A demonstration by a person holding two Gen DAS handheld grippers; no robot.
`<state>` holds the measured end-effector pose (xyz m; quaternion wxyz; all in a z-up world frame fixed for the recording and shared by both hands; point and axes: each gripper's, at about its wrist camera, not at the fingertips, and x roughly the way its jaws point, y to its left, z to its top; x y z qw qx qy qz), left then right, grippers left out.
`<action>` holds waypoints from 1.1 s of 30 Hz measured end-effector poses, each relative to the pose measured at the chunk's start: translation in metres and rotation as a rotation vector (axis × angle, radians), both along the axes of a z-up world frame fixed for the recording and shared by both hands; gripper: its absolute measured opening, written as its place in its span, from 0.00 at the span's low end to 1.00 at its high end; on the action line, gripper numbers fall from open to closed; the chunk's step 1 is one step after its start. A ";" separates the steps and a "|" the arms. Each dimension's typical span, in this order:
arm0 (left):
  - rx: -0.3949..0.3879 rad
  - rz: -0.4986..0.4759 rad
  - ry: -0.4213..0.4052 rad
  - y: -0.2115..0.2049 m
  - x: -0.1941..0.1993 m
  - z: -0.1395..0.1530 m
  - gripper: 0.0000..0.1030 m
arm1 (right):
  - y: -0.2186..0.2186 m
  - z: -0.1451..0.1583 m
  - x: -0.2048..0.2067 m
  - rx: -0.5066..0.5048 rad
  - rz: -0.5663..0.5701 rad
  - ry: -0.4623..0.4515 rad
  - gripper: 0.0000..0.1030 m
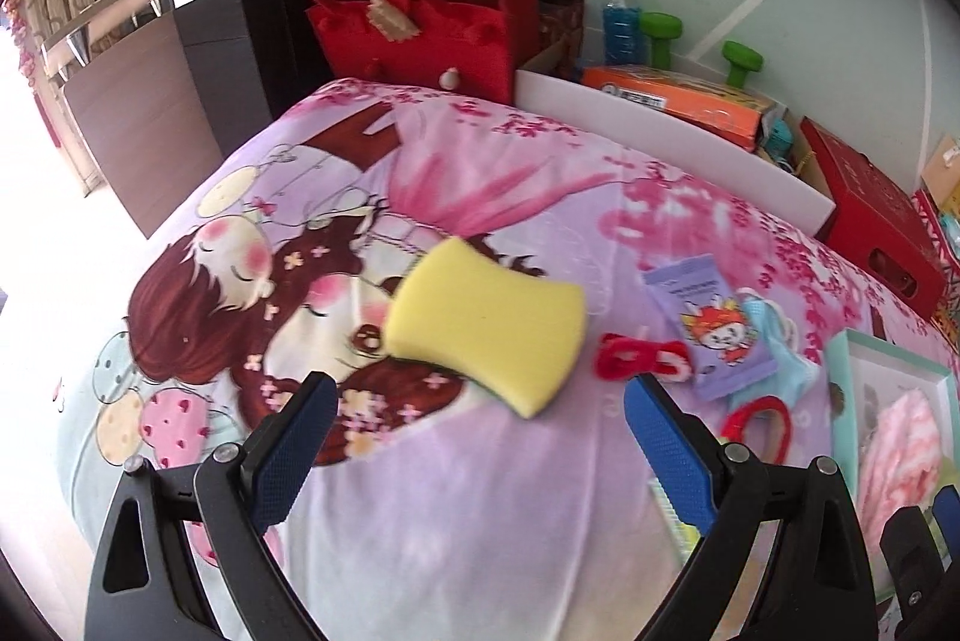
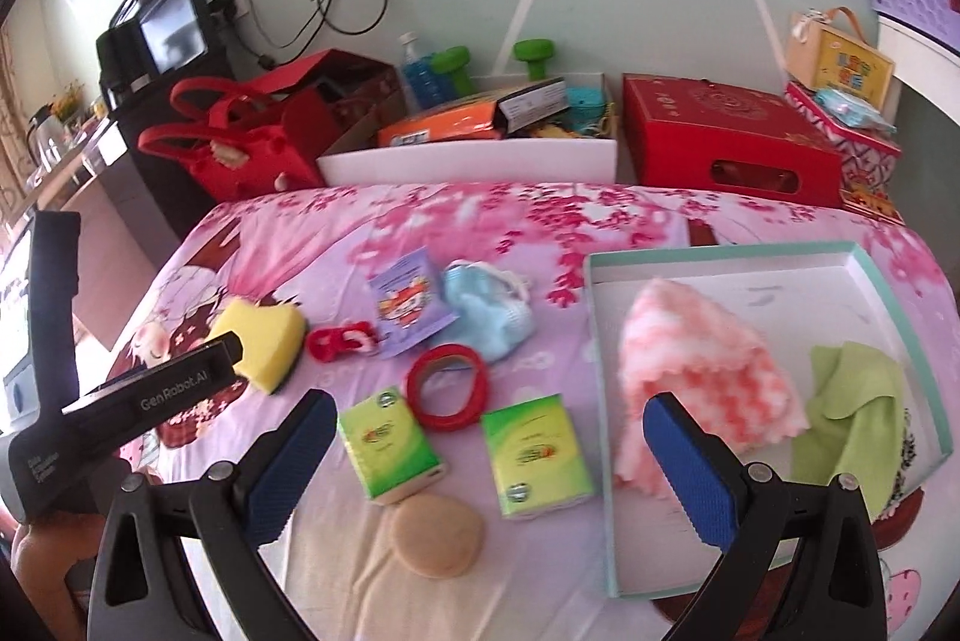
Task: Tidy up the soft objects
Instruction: 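Move the left tool to the yellow sponge while the right tool moves to a green tissue pack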
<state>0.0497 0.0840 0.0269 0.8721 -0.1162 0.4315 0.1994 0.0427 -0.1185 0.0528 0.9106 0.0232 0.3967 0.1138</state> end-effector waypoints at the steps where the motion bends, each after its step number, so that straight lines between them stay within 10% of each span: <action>1: -0.001 0.005 0.001 0.005 -0.001 0.000 0.94 | 0.002 -0.001 0.001 -0.001 0.006 0.004 1.00; 20: -0.127 0.073 -0.027 0.082 -0.017 -0.015 0.94 | 0.044 -0.039 0.012 -0.016 0.066 0.112 1.00; 33: -0.087 -0.116 0.011 0.068 0.002 -0.032 0.94 | 0.070 -0.066 0.020 -0.105 0.092 0.161 1.00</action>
